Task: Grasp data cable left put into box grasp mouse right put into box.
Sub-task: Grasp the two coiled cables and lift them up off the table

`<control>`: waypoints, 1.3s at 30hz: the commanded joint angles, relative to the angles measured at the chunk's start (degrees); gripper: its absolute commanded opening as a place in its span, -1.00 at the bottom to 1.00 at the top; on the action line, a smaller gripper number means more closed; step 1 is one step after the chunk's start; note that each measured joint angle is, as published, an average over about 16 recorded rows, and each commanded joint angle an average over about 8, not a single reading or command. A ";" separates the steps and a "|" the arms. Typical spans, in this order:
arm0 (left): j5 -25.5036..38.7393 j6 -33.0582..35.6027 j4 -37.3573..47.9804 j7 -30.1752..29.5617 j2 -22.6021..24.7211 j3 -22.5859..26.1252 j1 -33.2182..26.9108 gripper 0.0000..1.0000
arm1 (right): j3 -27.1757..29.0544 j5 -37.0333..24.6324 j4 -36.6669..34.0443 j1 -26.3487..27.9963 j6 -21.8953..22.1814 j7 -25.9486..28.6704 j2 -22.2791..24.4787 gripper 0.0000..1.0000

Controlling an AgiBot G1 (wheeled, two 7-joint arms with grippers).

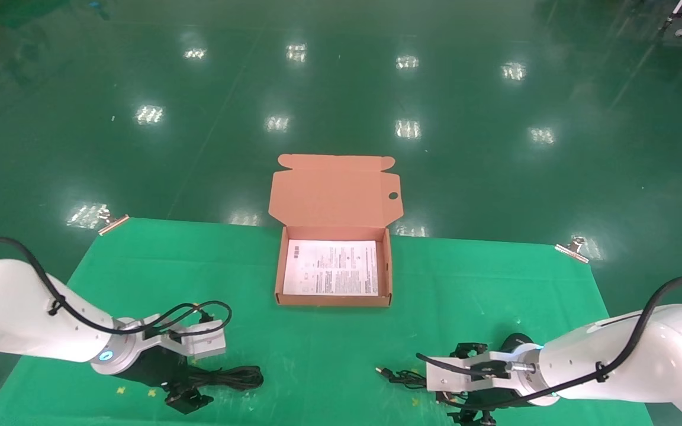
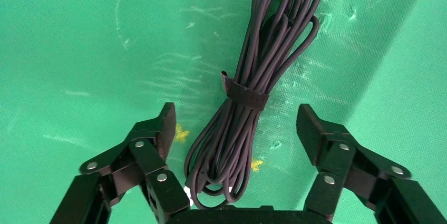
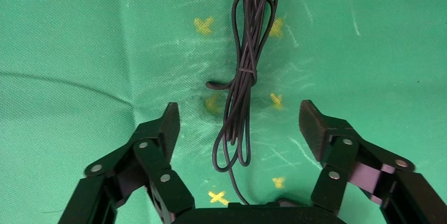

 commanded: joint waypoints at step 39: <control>-2.50 2.01 -3.88 2.17 -2.95 -1.38 -0.72 -1.00 | 0.58 -0.44 1.54 2.14 -1.24 1.14 1.57 -1.00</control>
